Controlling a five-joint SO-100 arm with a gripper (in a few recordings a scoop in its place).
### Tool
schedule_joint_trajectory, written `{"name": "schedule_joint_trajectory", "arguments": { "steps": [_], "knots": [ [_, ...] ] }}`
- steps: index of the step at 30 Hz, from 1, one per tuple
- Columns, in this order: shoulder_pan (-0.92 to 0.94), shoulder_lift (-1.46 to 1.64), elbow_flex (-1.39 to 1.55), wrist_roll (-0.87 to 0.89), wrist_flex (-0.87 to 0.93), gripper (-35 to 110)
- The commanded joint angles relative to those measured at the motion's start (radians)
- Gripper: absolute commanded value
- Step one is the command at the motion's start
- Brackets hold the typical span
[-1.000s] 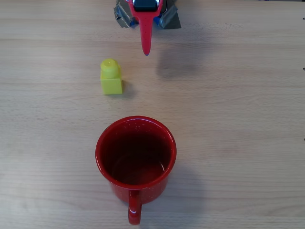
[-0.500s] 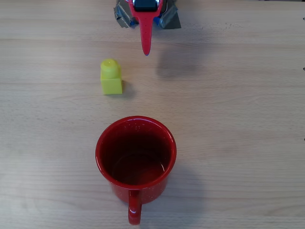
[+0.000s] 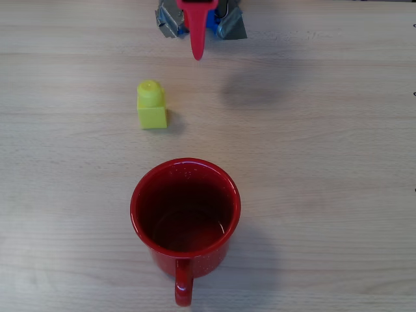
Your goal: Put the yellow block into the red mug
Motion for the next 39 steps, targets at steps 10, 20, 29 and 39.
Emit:
{"name": "schedule_joint_trajectory", "arguments": {
  "steps": [10, 20, 29, 39],
  "knots": [
    [0.063, -0.413, -0.503, -0.035, 0.202, 0],
    [0.140, -0.719, -0.838, -0.110, 0.344, 0],
    [0.267, -0.914, -0.983, -0.193, 0.327, 4],
    [0.357, -1.002, -0.960, -0.265, 0.374, 51]
  ]
}}
